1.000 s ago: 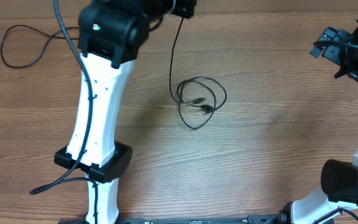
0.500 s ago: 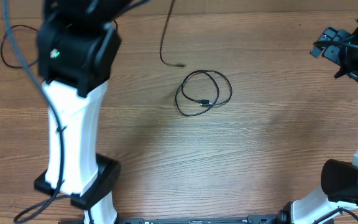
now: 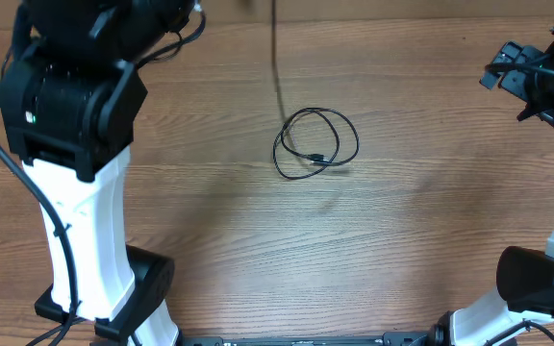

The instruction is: Untangle cables

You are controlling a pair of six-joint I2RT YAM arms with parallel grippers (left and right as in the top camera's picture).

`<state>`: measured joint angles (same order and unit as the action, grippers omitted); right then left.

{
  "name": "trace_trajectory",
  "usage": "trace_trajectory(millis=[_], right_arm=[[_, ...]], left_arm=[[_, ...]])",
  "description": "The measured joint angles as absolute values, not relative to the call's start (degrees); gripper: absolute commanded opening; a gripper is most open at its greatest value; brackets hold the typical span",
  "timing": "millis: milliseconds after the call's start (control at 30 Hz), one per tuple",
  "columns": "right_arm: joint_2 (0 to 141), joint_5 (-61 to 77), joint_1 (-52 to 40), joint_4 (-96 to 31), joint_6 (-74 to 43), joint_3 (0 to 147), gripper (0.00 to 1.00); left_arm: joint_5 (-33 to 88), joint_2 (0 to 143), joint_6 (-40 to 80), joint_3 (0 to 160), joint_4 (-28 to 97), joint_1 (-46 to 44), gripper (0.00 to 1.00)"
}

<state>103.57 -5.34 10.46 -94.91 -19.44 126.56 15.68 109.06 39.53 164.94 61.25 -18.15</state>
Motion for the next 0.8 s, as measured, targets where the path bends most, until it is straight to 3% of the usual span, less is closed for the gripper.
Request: trace_trajectory(millis=[367, 600, 800], right_arm=[[103.57, -5.37, 10.48, -94.94, -19.46, 126.56, 1.0], [103.57, -5.32, 10.46, -94.91, -19.49, 126.56, 1.0], [103.57, -5.34, 10.46, -94.91, -19.49, 126.56, 1.0]], left_arm=[[3.88, 109.32, 42.63, 164.62, 78.08, -11.07, 0.04], [13.52, 109.32, 44.21, 164.62, 76.4, -5.08, 0.04], [19.22, 109.32, 32.23, 163.68, 79.9, -4.89, 0.04]])
